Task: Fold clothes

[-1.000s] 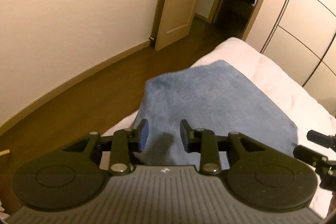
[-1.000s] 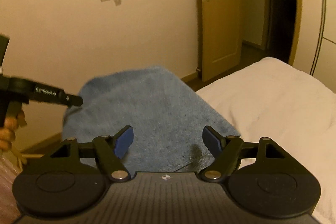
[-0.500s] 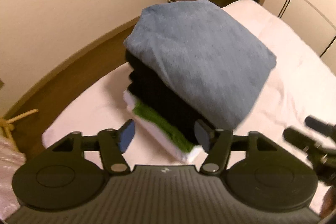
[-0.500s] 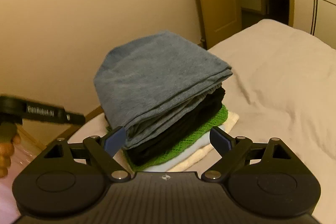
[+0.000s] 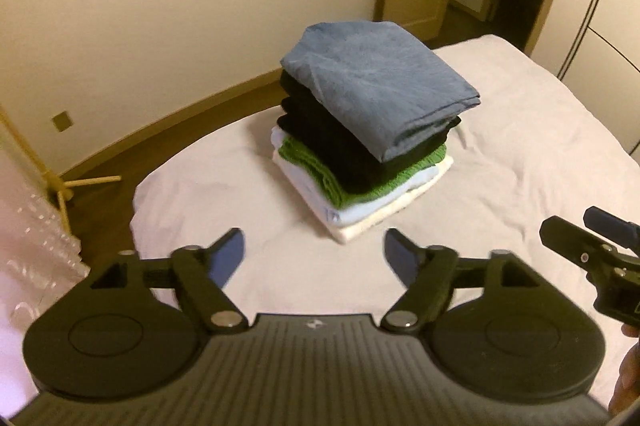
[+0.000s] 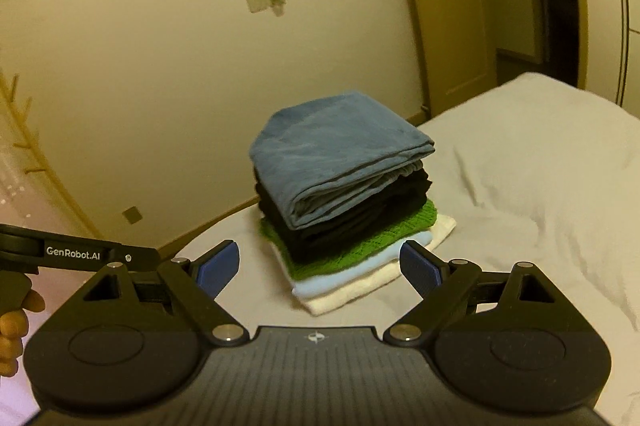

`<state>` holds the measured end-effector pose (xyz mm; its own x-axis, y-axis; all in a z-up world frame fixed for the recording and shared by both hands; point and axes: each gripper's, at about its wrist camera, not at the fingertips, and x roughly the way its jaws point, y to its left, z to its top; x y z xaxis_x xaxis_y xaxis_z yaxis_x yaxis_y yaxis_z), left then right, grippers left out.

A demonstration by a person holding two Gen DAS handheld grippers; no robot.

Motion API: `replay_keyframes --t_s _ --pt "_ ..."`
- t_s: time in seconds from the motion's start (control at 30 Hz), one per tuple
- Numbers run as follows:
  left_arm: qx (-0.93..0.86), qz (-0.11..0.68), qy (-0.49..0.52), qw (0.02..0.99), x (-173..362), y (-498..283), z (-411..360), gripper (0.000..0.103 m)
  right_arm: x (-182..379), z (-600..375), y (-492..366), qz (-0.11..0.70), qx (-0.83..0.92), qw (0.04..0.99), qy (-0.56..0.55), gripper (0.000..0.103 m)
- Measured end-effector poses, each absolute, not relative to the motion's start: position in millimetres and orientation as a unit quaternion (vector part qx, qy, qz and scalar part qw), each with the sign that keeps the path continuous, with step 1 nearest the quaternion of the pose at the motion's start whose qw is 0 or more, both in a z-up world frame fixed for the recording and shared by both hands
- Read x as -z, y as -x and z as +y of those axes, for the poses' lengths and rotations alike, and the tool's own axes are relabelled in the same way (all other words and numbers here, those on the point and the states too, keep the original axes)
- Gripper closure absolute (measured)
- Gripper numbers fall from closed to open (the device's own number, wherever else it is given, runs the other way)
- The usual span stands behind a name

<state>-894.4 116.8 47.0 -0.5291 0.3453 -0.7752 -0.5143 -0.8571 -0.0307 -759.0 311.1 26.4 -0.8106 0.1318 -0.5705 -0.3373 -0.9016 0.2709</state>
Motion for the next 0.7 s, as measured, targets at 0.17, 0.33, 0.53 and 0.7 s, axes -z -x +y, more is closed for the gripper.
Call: replay_keyframes --t_s 0.17,0.33,0.53,0.7 --pt "-0.877 0.095 0.410 0.232 -64.4 837.9 99.2 0.024 -46.8 296.7 707.8 0.172 -0.939 0.109 0.278 0.013" --pt "-0.885 0.097 0.398 0.221 -77.2 787.9 90.8 0.013 -62.5 286.2 660.8 0.162 -0.943 0.101 0.274 0.013" --pt "-0.893 0.104 0.385 0.210 -86.9 739.4 87.1 0.008 -69.8 275.6 618.3 0.155 -0.943 0.095 0.280 0.013" --pt "-0.899 0.105 0.377 0.197 -89.3 718.7 87.7 0.003 -74.5 275.1 599.0 0.146 -0.944 0.092 0.281 0.012"
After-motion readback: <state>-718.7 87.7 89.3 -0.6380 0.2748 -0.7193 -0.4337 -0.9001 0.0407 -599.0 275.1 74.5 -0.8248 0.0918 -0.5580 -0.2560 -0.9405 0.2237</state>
